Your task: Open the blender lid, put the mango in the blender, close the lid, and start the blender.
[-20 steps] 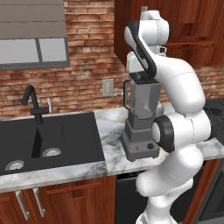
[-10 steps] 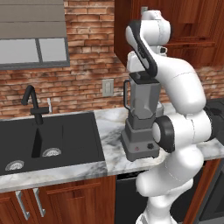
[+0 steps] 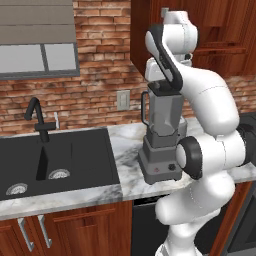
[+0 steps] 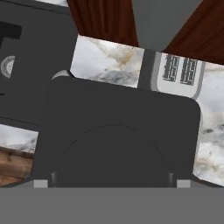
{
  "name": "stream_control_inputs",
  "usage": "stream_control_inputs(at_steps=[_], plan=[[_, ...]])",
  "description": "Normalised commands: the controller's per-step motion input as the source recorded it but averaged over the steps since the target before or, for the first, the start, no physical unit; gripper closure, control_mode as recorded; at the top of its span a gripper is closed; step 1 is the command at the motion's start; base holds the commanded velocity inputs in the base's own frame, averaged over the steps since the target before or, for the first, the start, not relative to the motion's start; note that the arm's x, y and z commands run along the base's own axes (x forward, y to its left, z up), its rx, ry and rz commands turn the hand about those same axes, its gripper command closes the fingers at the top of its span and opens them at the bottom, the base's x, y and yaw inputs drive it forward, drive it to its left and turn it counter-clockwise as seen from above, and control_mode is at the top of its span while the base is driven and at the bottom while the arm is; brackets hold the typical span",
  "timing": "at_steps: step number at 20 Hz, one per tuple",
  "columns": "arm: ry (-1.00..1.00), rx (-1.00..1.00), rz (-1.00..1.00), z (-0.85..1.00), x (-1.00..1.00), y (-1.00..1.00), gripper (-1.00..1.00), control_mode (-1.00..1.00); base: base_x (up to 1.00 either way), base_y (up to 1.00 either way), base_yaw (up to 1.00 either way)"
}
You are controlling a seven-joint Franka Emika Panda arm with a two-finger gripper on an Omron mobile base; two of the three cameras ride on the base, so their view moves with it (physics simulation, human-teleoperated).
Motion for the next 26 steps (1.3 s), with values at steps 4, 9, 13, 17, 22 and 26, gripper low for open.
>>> stream_control_inputs(at_steps=[4, 9, 13, 17, 22, 26], plan=[[-0.16, 0.00, 0.00, 0.14, -0.03, 0.00, -1.00, -1.00, 0.00, 0.00, 0.00], [-0.21, 0.00, 0.00, 0.18, -0.34, 0.00, -1.00, -1.00, 0.00, 0.00, 0.00], [-0.29, 0.00, 0.00, 0.00, -0.69, 0.00, -1.00, -1.00, 0.00, 0.00, 0.00], [-0.34, 0.00, 0.00, -0.02, -0.86, 0.00, -1.00, -1.00, 0.00, 0.00, 0.00], [-0.33, 0.00, 0.00, -0.21, -0.91, 0.00, -1.00, -1.00, 0.00, 0.00, 0.00], [-0.26, -0.12, -0.07, -0.52, -0.78, 0.01, -1.00, -1.00, 0.00, 0.00, 0.00]])
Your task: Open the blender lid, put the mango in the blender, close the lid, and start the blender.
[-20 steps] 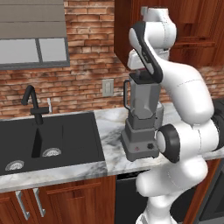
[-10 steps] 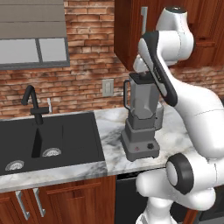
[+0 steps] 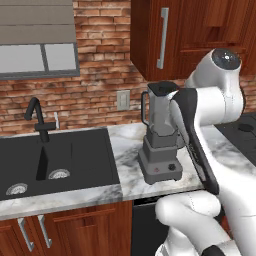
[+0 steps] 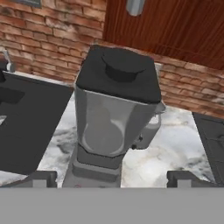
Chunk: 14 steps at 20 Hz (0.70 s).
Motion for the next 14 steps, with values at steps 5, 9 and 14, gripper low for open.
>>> stream_control_inputs(at_steps=[5, 9, 14], plan=[[-0.09, -0.27, -0.13, -0.67, -0.47, 0.18, -1.00, -1.00, 0.00, 0.00, 0.00], [-0.02, -0.30, -0.15, -0.67, -0.22, 0.28, -1.00, -1.00, 0.00, 0.00, 0.00], [0.03, -0.25, -0.18, -0.45, 0.00, 0.31, -1.00, -1.00, 0.00, 0.00, 0.00]])
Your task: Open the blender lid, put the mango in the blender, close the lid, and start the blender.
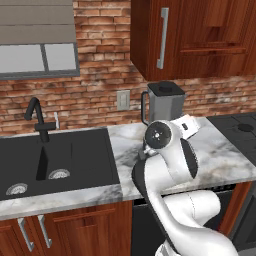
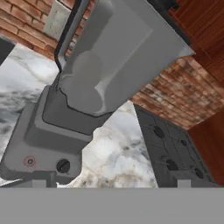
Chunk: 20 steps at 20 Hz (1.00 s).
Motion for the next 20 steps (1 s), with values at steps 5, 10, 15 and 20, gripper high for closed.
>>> stream_control_inputs(at_steps=[5, 10, 15, 20], plan=[[0.11, -0.12, -0.20, -0.26, 0.08, 0.22, -1.00, -1.00, 0.00, 0.00, 0.00], [0.06, -0.02, -0.16, -0.45, 0.01, 0.05, -1.00, -1.00, 0.00, 0.00, 0.00], [0.00, 0.00, -0.11, -0.53, 0.10, 0.00, -1.00, -1.00, 0.00, 0.00, 0.00], [0.01, 0.00, -0.13, -0.52, 0.20, 0.00, -1.00, -1.00, 0.00, 0.00, 0.00]])
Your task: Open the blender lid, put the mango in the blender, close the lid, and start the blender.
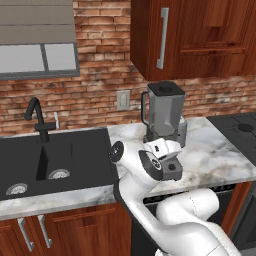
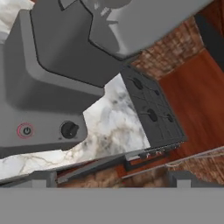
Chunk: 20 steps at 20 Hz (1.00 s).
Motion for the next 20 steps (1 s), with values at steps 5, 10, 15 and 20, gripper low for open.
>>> stream_control_inputs(at_steps=[5, 10, 15, 20], plan=[[0.00, -0.01, -0.10, -0.40, 0.28, 0.00, -1.00, -1.00, 0.00, 0.00, 0.00], [0.02, 0.00, -0.09, -0.26, 0.29, -0.01, -1.00, -1.00, 0.00, 0.00, 0.00], [0.04, 0.00, -0.05, -0.22, 0.33, -0.01, -1.00, -1.00, 0.00, 0.00, 0.00], [0.01, 0.00, 0.00, -0.28, 0.37, -0.07, -1.00, -1.00, 0.00, 0.00, 0.00]])
